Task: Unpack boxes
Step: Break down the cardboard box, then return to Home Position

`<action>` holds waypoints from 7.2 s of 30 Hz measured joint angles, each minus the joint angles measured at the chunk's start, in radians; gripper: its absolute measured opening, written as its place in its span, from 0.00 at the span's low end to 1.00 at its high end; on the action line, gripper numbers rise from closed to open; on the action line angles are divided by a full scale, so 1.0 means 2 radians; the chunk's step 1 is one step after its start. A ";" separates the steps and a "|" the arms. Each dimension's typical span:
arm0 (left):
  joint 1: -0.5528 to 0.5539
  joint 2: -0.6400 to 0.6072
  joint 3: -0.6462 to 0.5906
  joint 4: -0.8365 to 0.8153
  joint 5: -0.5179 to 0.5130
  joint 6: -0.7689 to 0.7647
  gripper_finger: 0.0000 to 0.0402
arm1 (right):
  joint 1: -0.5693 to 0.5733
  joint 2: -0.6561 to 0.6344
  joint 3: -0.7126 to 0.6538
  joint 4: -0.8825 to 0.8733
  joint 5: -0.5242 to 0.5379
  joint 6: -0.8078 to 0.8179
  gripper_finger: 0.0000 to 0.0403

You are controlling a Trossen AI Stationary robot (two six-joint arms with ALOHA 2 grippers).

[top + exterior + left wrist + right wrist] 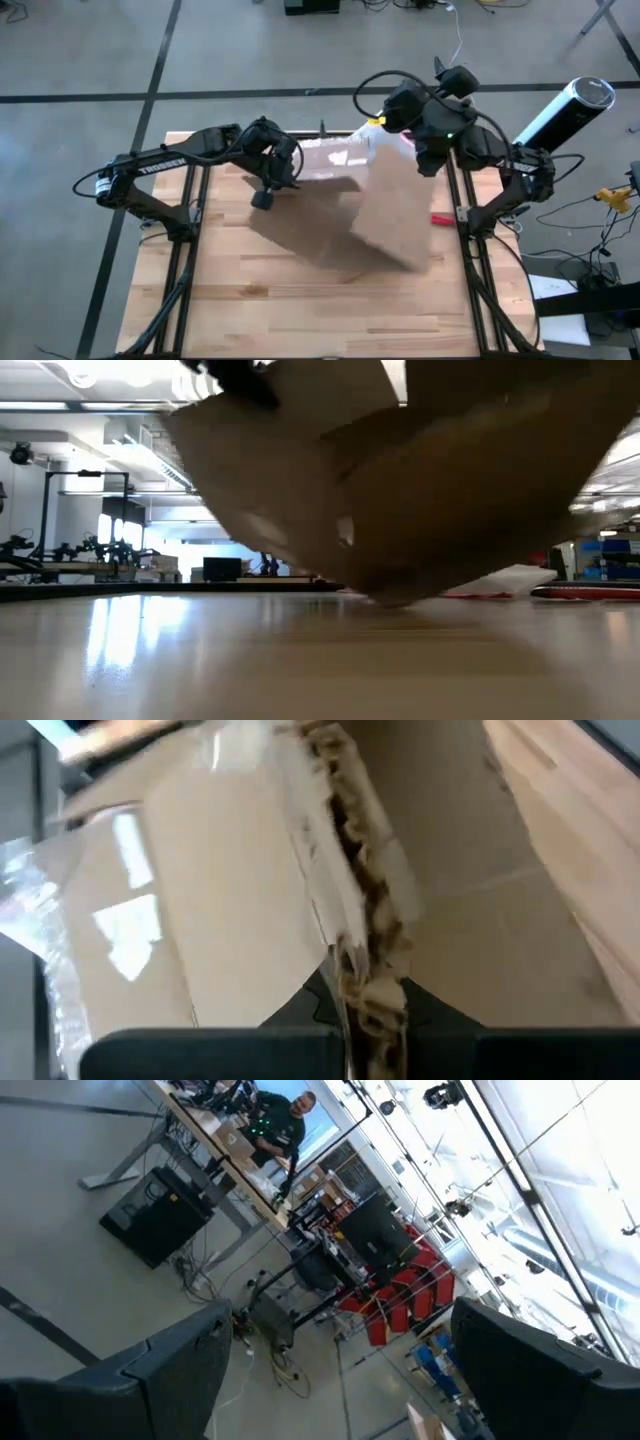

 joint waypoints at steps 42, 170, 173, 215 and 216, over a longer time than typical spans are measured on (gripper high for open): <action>-0.003 -0.018 0.218 -0.013 -0.110 0.067 0.00 | 0.000 -0.017 -0.006 -0.055 -0.004 0.126 0.85; 0.008 0.017 -0.075 0.075 0.173 -0.092 0.18 | -0.118 -0.035 -0.129 -0.339 -0.484 0.593 0.00; 0.004 0.017 -0.076 0.079 0.173 -0.100 0.30 | -0.118 -0.031 -0.129 -0.339 -0.487 0.592 0.00; 0.078 -0.215 -0.075 0.257 0.075 -0.256 0.00 | -0.113 -0.189 -0.190 -0.016 -0.850 0.520 0.00; 0.078 -0.222 -0.077 0.248 0.067 -0.261 0.00 | -0.110 -0.198 -0.212 0.000 -0.850 0.534 0.00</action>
